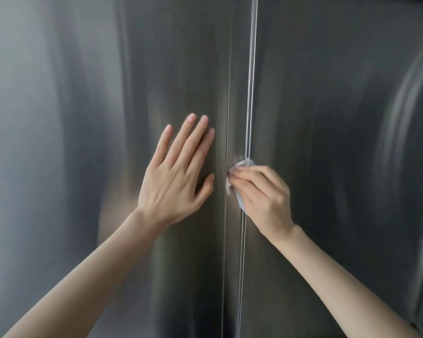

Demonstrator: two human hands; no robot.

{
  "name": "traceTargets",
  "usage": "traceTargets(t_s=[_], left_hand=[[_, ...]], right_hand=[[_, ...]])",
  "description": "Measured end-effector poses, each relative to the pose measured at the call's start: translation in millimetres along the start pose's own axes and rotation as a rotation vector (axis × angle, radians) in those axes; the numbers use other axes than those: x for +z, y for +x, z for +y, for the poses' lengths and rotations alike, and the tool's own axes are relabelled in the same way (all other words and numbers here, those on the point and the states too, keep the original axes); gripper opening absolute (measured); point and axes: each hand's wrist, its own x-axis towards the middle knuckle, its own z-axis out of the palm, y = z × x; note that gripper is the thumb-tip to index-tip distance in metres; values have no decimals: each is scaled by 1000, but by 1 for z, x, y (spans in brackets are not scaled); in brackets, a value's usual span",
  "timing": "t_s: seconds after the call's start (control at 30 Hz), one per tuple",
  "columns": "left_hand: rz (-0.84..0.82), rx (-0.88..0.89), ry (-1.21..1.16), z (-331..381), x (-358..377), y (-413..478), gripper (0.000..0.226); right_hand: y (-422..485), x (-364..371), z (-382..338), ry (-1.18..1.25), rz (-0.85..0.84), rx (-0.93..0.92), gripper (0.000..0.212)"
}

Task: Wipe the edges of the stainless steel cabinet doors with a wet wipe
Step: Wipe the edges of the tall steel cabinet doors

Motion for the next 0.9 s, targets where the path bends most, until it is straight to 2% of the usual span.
traceTargets(t_s=[0.1,0.23,0.37,0.43,0.53,0.63,0.8,0.9], left_hand=[[6,5,1,0,1,-1,70],[27,27,4,1,4,-3,69],[6,72,-22,11,8,-24,69],[-10,85,-27,16,10,-40,70],[-41,92,-13,20,12,-58,72],[-54,96,-3,21,11,-62,73],[-57,98,-20,23,10,-62,73],[-37,108,-35,21,10,-63,72]], right_hand=[[11,-2,7,29,-15,-25,5],[60,11,18,35,135,110,5],[22,18,-3,17,221,213,6],[-34,14,-28,39,169,259,6],[-111,-4,-64,6,-22,255,9],[-110,-10,-62,-6,-104,192,8],[-32,7,-27,1,114,305,5],[-44,13,-33,-8,165,372,7]])
